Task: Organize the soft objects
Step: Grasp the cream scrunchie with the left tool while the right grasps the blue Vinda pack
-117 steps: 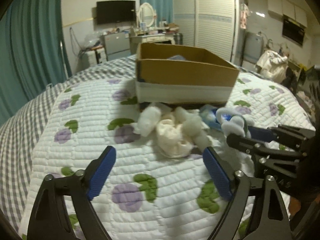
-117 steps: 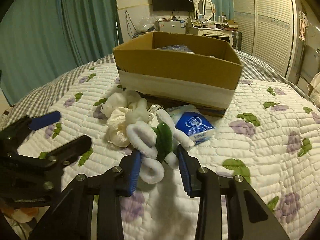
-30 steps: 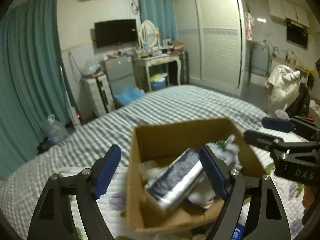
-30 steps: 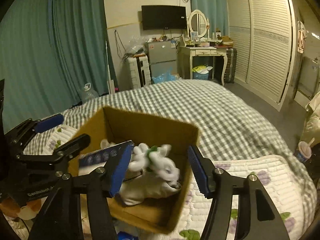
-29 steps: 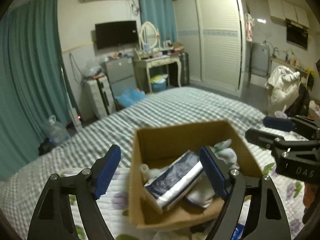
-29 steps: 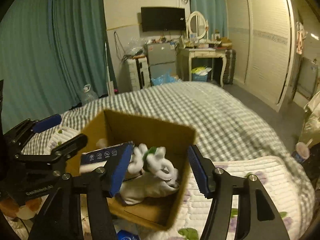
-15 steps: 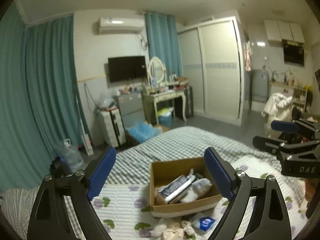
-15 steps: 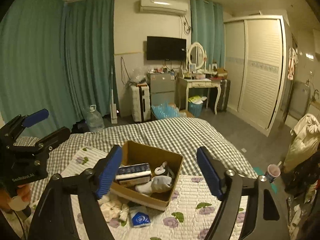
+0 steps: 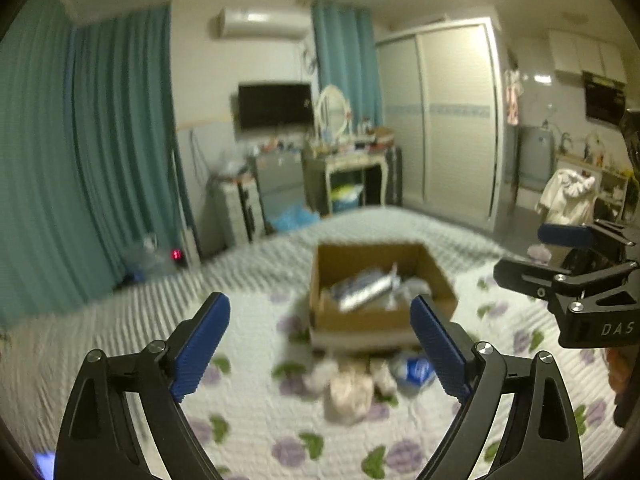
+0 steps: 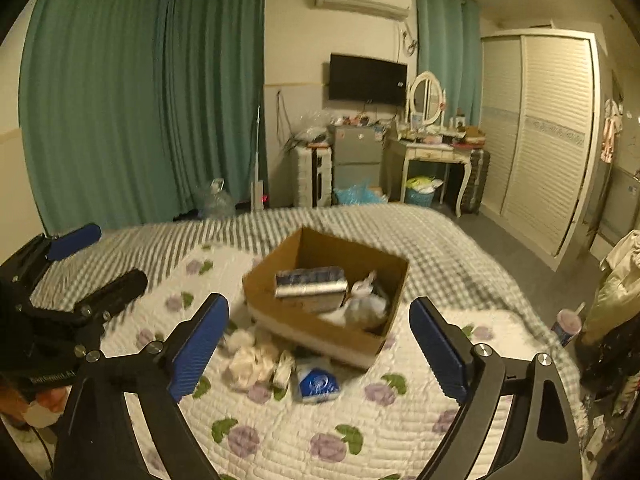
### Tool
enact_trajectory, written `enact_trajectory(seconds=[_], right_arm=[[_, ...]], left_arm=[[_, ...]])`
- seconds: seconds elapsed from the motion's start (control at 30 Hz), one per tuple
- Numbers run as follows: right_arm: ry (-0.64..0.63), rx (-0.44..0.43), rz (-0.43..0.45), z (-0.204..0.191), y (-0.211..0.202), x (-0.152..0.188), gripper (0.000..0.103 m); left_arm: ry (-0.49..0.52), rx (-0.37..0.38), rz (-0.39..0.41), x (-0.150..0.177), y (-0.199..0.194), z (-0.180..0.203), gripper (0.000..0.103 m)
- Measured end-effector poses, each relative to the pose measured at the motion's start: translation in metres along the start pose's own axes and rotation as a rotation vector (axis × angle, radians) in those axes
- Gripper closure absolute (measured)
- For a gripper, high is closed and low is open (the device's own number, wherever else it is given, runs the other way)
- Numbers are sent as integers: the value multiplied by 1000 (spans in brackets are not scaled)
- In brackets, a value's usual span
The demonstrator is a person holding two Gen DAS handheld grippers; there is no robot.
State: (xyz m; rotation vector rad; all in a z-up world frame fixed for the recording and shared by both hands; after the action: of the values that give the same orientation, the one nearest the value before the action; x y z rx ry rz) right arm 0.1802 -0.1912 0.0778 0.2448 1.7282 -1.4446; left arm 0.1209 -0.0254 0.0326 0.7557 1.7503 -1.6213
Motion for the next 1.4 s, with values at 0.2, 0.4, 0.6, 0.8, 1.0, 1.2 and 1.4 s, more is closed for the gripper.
enact_trajectory(seconds=[0.2, 0.4, 0.6, 0.8, 1.0, 1.2, 1.4], right_arm=[[-38, 3, -105, -2, 80, 32, 11], [-87, -2, -244, -4, 160, 62, 11], [-157, 10, -347, -5, 211, 88, 15], [-142, -15, -391, 5, 229, 90, 45], [-136, -36, -369, 10, 215, 95, 52], [-95, -43, -351, 20, 193, 101, 58], [-51, -30, -321, 25, 165, 106, 62]], left_arm=[[-56, 21, -160, 46, 78, -3, 11], [-50, 46, -261, 84, 126, 4, 12], [-19, 58, -319, 97, 157, 12, 12], [29, 97, -344, 97, 175, 28, 30], [54, 141, -364, 103, 175, 32, 71], [40, 178, -344, 105, 152, 26, 83], [46, 191, -336, 112, 122, 29, 84]])
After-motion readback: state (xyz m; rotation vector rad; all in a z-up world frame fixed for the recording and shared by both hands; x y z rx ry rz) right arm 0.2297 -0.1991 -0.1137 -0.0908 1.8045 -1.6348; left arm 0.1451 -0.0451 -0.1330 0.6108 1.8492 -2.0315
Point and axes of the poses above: each gripper's, at about its wrist camera, not at the fingertips, and y roughly the way its jaws point, z to its right, x to its underside, the point moved 2 cm from there along y, roughly the way its jaws point, and after that the axes turned 15 degrees about -z, right-handed, at the moved point
